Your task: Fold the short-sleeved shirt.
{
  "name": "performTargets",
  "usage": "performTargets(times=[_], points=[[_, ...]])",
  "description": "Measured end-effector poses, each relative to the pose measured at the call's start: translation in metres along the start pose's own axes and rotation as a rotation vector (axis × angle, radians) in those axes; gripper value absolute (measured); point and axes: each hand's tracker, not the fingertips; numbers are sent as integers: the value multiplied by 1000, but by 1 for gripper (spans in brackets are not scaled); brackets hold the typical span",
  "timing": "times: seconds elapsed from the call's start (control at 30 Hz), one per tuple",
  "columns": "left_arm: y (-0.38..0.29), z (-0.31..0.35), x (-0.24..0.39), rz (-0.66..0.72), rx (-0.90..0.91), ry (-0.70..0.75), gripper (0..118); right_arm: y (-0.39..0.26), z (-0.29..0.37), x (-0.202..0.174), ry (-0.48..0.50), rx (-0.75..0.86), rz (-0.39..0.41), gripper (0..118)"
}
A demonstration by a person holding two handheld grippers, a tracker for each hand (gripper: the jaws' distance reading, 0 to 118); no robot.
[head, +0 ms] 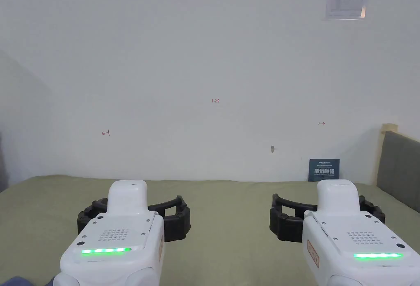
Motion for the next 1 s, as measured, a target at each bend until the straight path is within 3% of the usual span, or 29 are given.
performTargets(times=[0.3,0.47,1.0], points=[[-1,4,4,-33,0,-6,118,-3,-3,-2,-73,4,28,118],[0,5,6,-44,2,-10,118,-5,-3,2,-13,4,31,118],[2,2,6,-34,-15,-19,118,-5,-6,3,-15,-10,45,118]])
